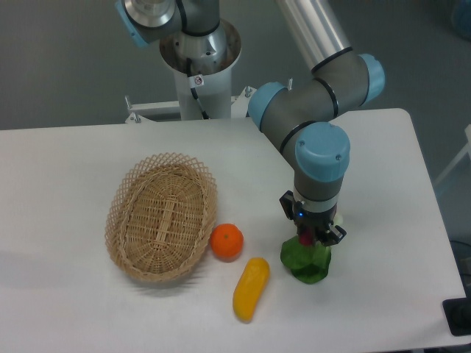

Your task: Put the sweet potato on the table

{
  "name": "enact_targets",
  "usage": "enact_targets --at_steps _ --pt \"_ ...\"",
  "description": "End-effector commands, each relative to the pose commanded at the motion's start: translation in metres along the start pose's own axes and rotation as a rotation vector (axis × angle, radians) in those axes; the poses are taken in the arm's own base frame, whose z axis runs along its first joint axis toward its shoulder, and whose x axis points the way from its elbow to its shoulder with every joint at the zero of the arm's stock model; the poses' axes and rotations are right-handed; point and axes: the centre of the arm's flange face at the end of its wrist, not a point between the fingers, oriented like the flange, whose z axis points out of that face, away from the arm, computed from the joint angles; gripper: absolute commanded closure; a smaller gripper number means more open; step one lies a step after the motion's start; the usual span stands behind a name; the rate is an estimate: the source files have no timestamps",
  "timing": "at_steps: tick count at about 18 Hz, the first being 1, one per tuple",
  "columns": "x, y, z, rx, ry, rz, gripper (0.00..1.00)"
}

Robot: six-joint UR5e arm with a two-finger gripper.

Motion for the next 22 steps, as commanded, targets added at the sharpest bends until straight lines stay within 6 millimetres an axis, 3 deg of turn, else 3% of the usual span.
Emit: enact_targets --at_steps 14,18,22 --pt "-0.001 -0.003 0.002 0.008 0.005 -0.011 0.90" --pt "0.008 -0.023 -0.002 0.023 0.004 0.021 0.90" --pt "0.013 -0.058 -0.006 0.057 -0.003 -0.002 0.90"
